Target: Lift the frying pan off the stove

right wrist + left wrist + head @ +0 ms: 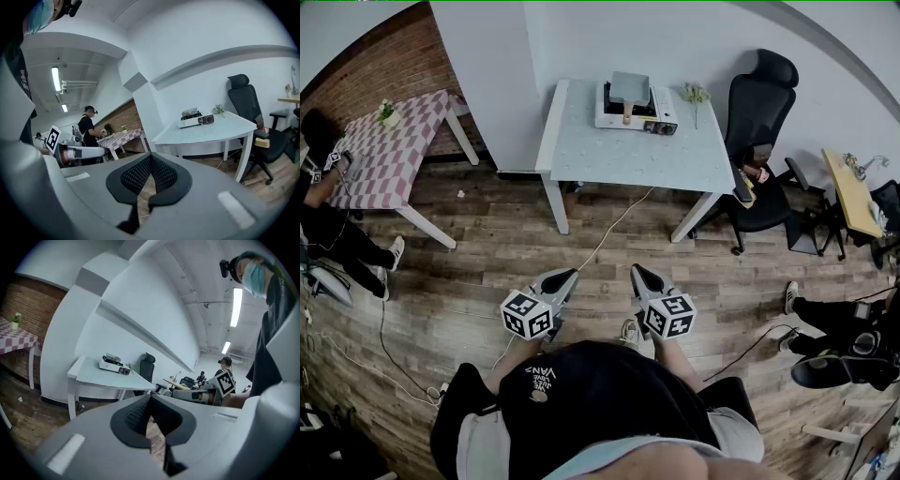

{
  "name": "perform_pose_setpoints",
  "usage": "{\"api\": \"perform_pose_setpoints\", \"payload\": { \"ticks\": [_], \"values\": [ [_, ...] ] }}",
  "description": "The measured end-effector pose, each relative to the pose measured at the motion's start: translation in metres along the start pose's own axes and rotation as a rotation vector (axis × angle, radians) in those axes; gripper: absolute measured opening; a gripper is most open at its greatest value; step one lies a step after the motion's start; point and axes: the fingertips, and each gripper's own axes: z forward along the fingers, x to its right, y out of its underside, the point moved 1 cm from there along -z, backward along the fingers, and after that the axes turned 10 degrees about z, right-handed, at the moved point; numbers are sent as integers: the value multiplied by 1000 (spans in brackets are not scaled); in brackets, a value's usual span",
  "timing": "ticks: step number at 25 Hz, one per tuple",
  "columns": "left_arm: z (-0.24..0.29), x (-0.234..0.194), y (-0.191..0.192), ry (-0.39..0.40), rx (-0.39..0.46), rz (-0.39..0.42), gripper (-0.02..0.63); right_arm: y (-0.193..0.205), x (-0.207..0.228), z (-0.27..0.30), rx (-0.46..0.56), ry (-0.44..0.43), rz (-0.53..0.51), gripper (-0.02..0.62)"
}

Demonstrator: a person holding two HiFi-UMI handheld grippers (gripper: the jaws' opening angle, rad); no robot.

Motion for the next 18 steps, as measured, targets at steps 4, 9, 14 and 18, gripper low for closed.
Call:
{"api": "perform_pose_setpoints", "payload": {
  "ticks": [4, 9, 14, 18],
  "values": [
    [-12, -2, 7, 21, -1, -2, 2, 5, -10, -1, 18, 22, 6, 3],
    [-15, 0, 9, 51, 3, -6, 2, 4, -16, -2, 46, 5, 43, 3],
    [0, 5, 5, 96, 43, -80, 66, -12, -8, 4, 122, -92, 236, 140],
    [29, 9, -2, 73, 55, -138, 204, -28, 12, 10, 106, -154, 331, 192]
  ]
}}
